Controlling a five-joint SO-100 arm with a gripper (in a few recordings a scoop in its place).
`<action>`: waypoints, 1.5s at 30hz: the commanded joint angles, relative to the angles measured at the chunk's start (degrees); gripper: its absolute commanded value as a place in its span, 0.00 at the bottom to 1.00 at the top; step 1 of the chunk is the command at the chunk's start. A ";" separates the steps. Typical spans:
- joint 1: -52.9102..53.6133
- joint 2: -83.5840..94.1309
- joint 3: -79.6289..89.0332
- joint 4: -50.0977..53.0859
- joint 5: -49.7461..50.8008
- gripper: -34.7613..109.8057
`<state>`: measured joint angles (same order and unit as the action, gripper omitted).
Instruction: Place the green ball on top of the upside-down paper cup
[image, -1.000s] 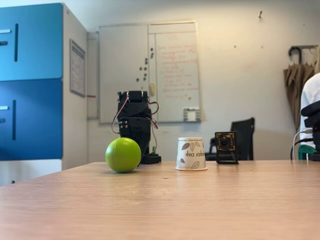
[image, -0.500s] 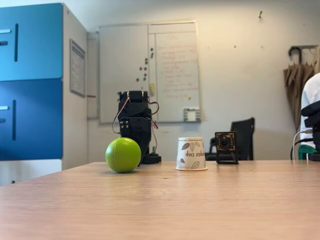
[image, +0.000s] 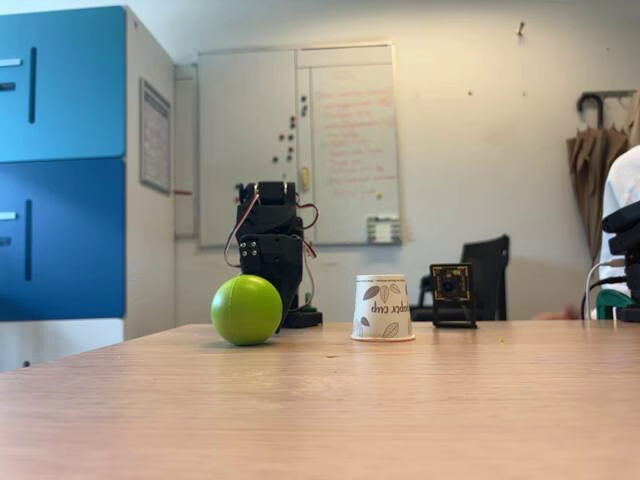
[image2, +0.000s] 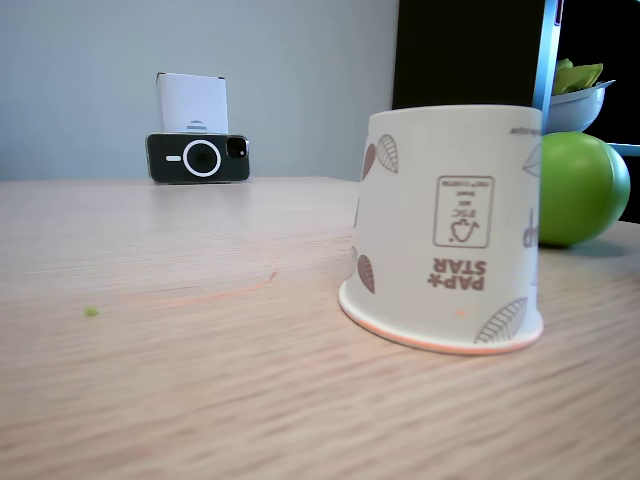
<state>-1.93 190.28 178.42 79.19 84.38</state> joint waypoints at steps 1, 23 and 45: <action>-0.44 0.26 -0.09 0.62 -0.35 0.24; -0.53 -26.02 -26.81 6.86 -0.35 0.24; -5.36 -69.17 -71.72 20.65 2.99 0.43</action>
<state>-6.06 123.31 110.83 99.14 86.48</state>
